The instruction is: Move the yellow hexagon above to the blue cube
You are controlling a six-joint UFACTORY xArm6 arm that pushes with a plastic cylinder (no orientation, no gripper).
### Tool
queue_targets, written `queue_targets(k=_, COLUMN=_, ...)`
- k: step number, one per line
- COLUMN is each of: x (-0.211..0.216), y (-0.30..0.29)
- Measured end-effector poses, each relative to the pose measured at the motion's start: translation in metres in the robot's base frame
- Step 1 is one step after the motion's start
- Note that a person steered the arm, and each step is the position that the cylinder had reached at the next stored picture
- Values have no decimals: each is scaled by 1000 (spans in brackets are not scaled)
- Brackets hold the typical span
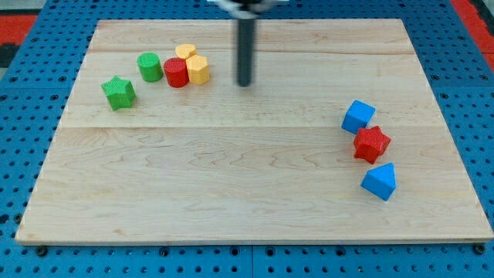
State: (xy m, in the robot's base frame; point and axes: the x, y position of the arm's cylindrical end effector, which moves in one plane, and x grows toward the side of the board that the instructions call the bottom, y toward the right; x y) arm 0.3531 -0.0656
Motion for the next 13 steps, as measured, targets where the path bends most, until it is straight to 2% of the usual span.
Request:
queue_targets(k=1, x=39, y=-69)
queue_targets(k=2, x=-10, y=-97)
queue_targets(k=3, x=-39, y=-58)
queue_targets(k=4, x=-26, y=40)
queue_targets(k=6, x=-21, y=179)
queue_targets(k=7, x=-53, y=185)
queue_targets(k=9, x=-2, y=219)
queue_targets(k=10, x=-34, y=141)
queue_targets(k=11, x=-67, y=37)
queue_targets(k=13, x=-14, y=-40)
